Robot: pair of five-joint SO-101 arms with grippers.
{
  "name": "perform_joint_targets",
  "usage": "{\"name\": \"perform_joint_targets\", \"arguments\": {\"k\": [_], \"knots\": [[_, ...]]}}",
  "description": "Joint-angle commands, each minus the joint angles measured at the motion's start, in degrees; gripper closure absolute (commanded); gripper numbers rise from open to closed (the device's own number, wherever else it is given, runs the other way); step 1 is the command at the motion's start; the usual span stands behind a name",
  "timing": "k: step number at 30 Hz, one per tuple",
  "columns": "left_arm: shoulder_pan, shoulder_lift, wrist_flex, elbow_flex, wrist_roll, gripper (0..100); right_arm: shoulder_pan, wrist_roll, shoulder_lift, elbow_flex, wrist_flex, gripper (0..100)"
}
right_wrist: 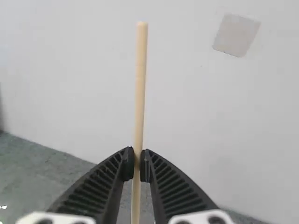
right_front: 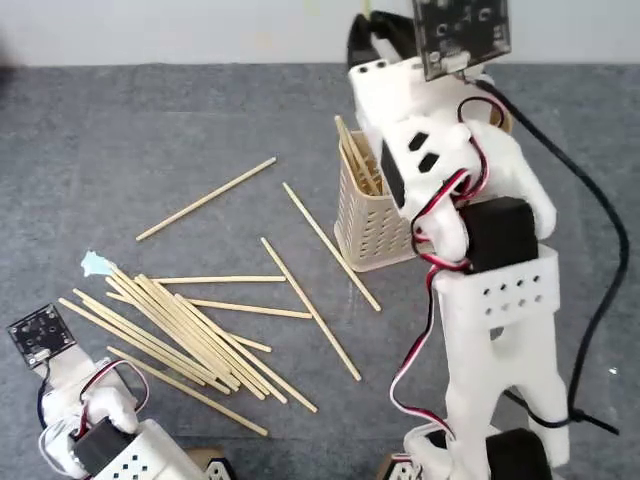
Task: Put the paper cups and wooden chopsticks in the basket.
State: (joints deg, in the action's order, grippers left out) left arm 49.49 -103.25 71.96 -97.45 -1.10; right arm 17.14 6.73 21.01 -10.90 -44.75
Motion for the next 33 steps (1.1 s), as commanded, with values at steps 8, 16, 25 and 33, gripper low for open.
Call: {"name": "perform_joint_targets", "arguments": {"k": [8, 16, 25, 33], "knots": [[0.0, -0.97, 0.0, 1.01, 0.44, 99, -3.03, -0.18, 8.66, 31.74, 29.05, 99.1], [0.0, -0.97, 0.0, 1.01, 0.44, 99, -2.51, -0.18, 9.63, 32.44, 26.51, 84.2], [0.0, -0.97, 0.0, 1.01, 0.44, 99, 6.2, -0.53, 9.1, 17.41, 3.21, 77.9], [0.0, -0.97, 0.0, 1.01, 0.44, 99, 17.27, -0.62, 3.65, 18.64, -14.64, 77.9]]}}
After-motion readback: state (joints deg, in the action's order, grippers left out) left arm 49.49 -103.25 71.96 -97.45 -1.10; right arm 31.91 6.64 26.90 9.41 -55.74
